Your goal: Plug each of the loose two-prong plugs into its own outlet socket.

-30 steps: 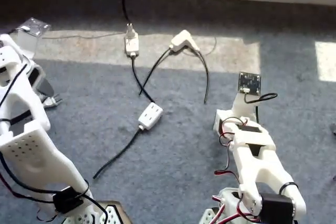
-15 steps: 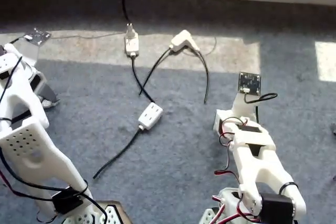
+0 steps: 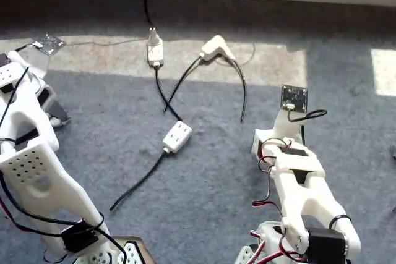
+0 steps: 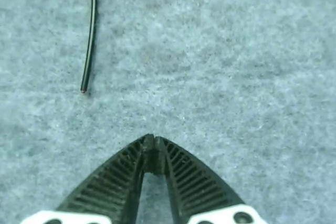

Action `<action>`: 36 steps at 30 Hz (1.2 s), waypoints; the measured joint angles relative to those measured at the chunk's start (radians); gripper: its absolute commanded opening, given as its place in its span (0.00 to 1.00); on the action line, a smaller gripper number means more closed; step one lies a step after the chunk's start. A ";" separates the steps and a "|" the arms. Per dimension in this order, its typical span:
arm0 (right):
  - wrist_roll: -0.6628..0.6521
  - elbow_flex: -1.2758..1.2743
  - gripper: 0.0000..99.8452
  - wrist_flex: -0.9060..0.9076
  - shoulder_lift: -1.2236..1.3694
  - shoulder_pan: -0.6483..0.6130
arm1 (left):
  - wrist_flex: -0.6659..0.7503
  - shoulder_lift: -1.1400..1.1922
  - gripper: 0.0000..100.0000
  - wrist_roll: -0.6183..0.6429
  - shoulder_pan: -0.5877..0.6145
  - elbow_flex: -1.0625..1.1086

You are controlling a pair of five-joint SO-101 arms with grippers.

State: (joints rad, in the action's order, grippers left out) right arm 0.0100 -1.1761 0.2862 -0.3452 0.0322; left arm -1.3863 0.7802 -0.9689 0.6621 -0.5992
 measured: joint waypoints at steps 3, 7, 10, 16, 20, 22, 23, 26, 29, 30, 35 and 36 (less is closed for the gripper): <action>0.000 0.000 0.01 0.000 0.000 0.000 | 0.000 -0.015 0.27 0.000 0.000 0.002; 0.000 0.000 0.01 0.000 0.000 0.000 | -0.009 -0.041 0.26 -0.012 0.002 0.003; 0.000 0.000 0.01 0.000 0.000 0.000 | -0.023 -0.072 0.26 -0.043 0.015 0.003; 0.000 0.000 0.01 0.000 0.000 0.000 | -0.023 -0.086 0.26 -0.052 0.026 0.003; 0.000 0.000 0.01 0.000 0.000 0.000 | -0.023 -0.086 0.26 -0.052 0.026 0.003; 0.000 0.000 0.01 0.000 0.000 0.000 | -0.023 -0.086 0.26 -0.052 0.026 0.003; 0.000 0.000 0.01 0.000 0.000 0.000 | -0.023 -0.086 0.26 -0.052 0.026 0.003; 0.000 0.000 0.01 0.000 0.000 0.000 | -0.011 -0.086 0.26 -0.052 0.026 0.003; 0.000 0.000 0.01 0.000 0.000 0.000 | 0.008 -0.086 0.26 -0.052 0.026 0.003; 0.000 0.000 0.01 0.000 0.000 0.000 | 0.009 -0.084 0.26 -0.052 0.026 0.003; 0.000 0.000 0.01 0.000 0.000 0.000 | 0.051 -0.031 0.26 -0.052 0.026 0.002; 0.000 0.000 0.01 0.000 0.000 0.000 | 0.058 -0.021 0.26 -0.052 0.026 -0.002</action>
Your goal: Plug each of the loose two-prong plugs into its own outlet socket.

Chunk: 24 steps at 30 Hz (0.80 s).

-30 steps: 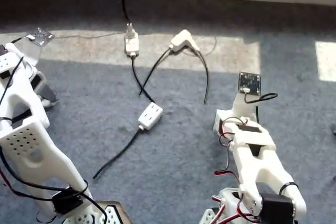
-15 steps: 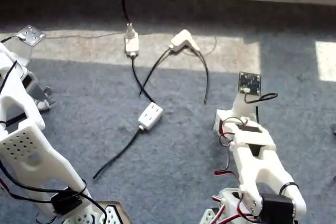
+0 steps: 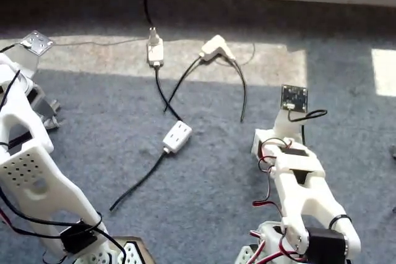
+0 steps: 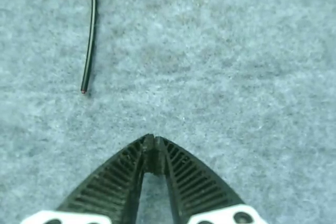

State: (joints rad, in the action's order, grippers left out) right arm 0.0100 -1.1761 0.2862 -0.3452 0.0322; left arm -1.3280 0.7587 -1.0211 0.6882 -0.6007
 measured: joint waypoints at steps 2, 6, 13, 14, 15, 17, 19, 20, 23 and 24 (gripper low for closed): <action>0.000 0.000 0.01 0.000 0.000 0.000 | 0.014 0.012 0.26 0.000 0.000 -0.006; 0.000 0.000 0.01 0.000 0.000 0.000 | 0.021 0.035 0.26 -0.002 0.000 0.003; 0.000 0.000 0.01 0.000 0.000 0.000 | 0.020 0.038 0.17 0.000 0.000 0.003; 0.000 0.000 0.01 0.000 0.000 0.000 | 0.020 0.041 0.14 0.000 0.000 0.003; 0.000 0.000 0.01 0.000 0.000 0.000 | 0.018 0.041 0.12 0.000 0.000 0.003; 0.000 0.000 0.01 0.000 0.000 0.000 | 0.015 0.043 0.11 -0.002 -0.006 0.005; 0.000 0.000 0.01 0.000 0.000 0.000 | 0.015 0.043 0.11 -0.002 -0.008 0.006; 0.000 0.000 0.01 0.000 0.000 0.000 | 0.015 0.043 0.11 -0.002 -0.008 0.006; 0.000 0.000 0.01 0.000 0.000 0.000 | 0.015 0.043 0.12 0.000 -0.008 0.006; 0.000 0.000 0.01 0.000 0.000 0.000 | 0.015 0.043 0.11 0.000 -0.008 0.006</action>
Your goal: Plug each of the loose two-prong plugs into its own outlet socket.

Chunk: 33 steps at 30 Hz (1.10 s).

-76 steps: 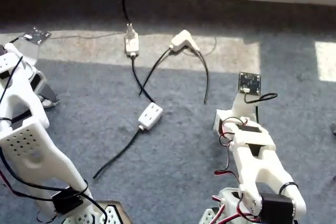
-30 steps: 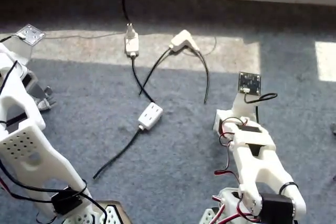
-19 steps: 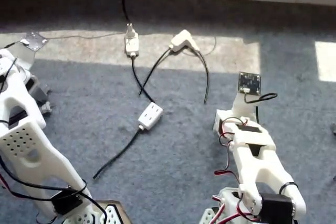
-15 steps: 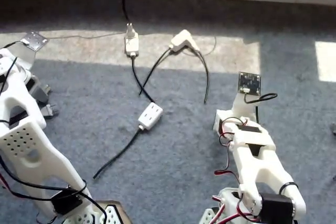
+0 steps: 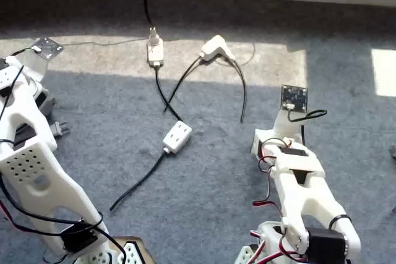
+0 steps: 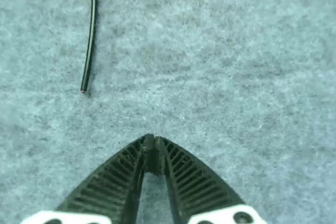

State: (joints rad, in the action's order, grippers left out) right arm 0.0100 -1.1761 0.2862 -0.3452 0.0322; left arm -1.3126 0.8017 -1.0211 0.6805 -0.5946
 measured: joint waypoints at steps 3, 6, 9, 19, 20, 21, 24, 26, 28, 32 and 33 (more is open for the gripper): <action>0.000 0.000 0.01 0.000 0.000 0.000 | -0.008 0.000 0.11 0.000 0.000 0.000; 0.000 0.000 0.01 0.000 0.000 0.000 | -0.032 0.000 0.10 -0.002 -0.008 -0.002; 0.000 0.000 0.01 0.000 0.000 0.000 | -0.058 0.000 0.02 -0.002 -0.026 -0.002; 0.000 0.000 0.01 0.000 0.000 0.000 | -0.115 0.002 0.01 -0.002 -0.120 -0.002; 0.000 0.000 0.01 0.000 0.000 0.000 | -0.130 0.002 0.01 -0.002 -0.130 -0.003; 0.000 0.000 0.01 0.000 0.000 0.000 | -0.152 0.002 0.01 -0.002 -0.140 -0.012; 0.000 0.000 0.01 0.000 0.000 0.000 | -0.239 -0.021 0.01 0.000 -0.183 -0.048; 0.000 0.000 0.01 0.000 0.000 0.000 | -0.307 -0.071 0.01 0.038 -0.221 -0.077; 0.000 0.000 0.01 0.000 0.000 0.000 | -0.350 -0.132 0.01 0.118 -0.249 -0.101; 0.000 0.000 0.01 0.000 0.000 0.000 | -0.394 -0.275 0.01 0.276 -0.269 -0.107; 0.000 0.000 0.01 0.000 0.000 0.000 | -0.402 -0.313 0.01 0.295 -0.275 -0.103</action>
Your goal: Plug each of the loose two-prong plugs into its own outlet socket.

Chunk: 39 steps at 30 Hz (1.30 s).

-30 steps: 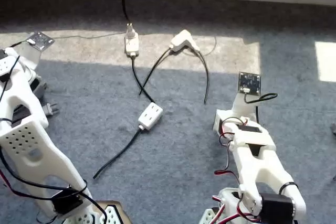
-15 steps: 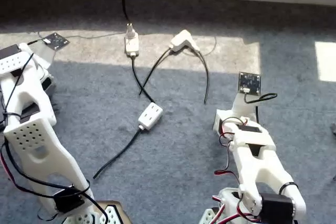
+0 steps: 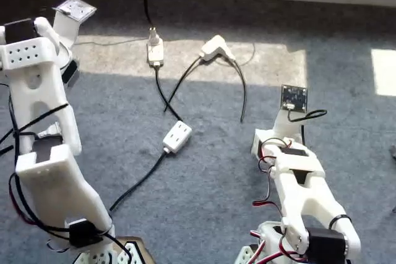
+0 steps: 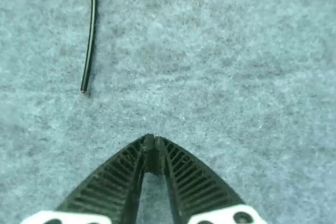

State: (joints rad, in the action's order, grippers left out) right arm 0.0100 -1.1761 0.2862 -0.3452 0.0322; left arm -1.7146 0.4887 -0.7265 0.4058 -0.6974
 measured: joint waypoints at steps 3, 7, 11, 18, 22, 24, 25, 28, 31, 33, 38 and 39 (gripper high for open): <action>0.000 0.000 0.01 0.000 0.000 0.000 | -0.012 -0.120 0.01 0.043 -0.028 0.071; 0.000 0.000 0.01 0.000 0.000 0.000 | -0.012 -0.315 0.01 0.115 -0.101 0.253; 0.000 0.000 0.01 0.000 0.000 0.000 | 0.063 -0.574 0.01 0.226 -0.215 0.505; 0.000 0.000 0.01 0.000 0.000 0.000 | 0.522 -1.063 0.00 0.327 -0.382 1.112; 0.000 0.000 0.01 0.000 0.000 0.000 | 0.792 -1.267 0.00 0.370 -0.450 1.448; 0.000 0.000 0.01 0.000 0.000 0.000 | 0.904 -1.347 0.00 0.443 -0.486 1.573; 0.000 0.000 0.01 0.000 0.000 0.000 | 0.956 -1.382 0.00 0.491 -0.506 1.626; 0.000 0.000 0.01 0.000 0.000 0.000 | 1.102 -1.476 0.00 0.643 -0.551 1.746; 0.000 0.000 0.01 0.000 0.000 0.000 | 1.227 -1.550 0.00 0.758 -0.606 1.850; 0.000 0.000 0.01 0.000 0.000 0.000 | 1.300 -1.596 0.00 0.798 -0.649 1.919; 0.000 0.000 0.01 -0.021 0.000 0.000 | 1.461 -1.740 0.00 0.775 -0.767 2.120; 0.000 0.000 0.01 -0.032 0.000 0.000 | 1.498 -1.778 0.00 0.756 -0.784 2.165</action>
State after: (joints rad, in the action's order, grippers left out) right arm 0.0100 -1.1761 0.2539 -0.3452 0.0322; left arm -0.2171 -1.2896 0.0299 -0.3782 1.4676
